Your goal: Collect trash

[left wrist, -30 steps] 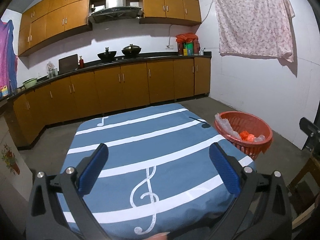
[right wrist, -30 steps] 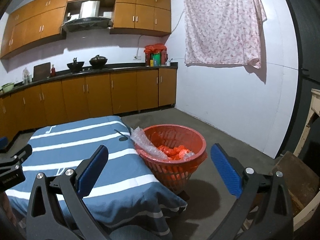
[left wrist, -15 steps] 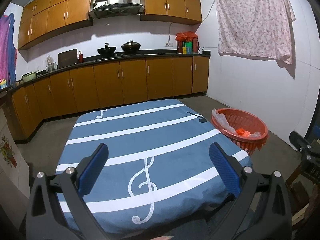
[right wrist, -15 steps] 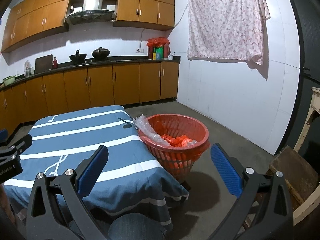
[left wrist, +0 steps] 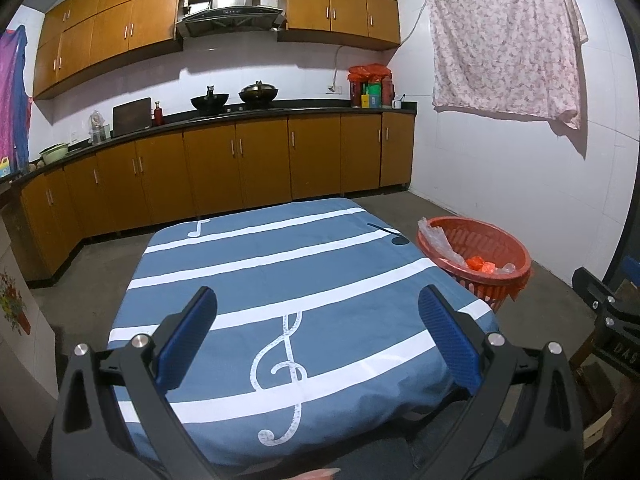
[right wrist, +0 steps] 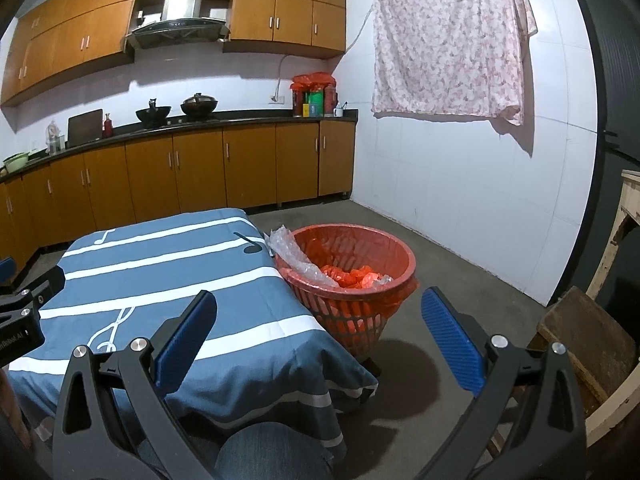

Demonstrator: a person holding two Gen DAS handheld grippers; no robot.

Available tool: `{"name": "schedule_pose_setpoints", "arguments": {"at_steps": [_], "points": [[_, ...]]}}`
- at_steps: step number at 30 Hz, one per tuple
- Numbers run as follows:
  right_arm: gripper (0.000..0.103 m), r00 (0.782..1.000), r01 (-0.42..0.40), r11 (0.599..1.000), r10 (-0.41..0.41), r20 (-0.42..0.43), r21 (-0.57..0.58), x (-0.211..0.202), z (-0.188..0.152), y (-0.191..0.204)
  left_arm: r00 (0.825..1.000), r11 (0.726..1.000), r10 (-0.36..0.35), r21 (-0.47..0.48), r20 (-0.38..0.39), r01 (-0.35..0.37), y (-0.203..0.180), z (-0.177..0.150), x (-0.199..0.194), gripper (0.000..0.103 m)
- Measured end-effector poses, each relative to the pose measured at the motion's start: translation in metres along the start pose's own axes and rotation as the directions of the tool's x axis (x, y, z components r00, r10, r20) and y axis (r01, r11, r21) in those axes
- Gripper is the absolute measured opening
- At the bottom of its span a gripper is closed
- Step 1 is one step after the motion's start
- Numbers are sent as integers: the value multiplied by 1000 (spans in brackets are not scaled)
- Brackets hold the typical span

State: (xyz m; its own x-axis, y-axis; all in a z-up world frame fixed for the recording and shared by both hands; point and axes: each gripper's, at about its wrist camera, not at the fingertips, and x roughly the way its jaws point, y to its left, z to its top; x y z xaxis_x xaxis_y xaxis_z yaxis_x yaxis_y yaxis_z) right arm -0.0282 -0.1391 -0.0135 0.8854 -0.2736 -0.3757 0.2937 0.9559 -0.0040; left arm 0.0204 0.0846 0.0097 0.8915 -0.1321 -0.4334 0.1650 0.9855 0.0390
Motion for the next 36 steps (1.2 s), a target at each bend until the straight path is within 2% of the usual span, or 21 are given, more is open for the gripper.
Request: {"name": "schedule_pose_setpoints", "arguments": {"at_steps": [36], "points": [[101,1000,4,1000,-4,-6,2,2,-1,-1,1000,1000,-2,-3,-3,2,-3,-1,0,99]]}}
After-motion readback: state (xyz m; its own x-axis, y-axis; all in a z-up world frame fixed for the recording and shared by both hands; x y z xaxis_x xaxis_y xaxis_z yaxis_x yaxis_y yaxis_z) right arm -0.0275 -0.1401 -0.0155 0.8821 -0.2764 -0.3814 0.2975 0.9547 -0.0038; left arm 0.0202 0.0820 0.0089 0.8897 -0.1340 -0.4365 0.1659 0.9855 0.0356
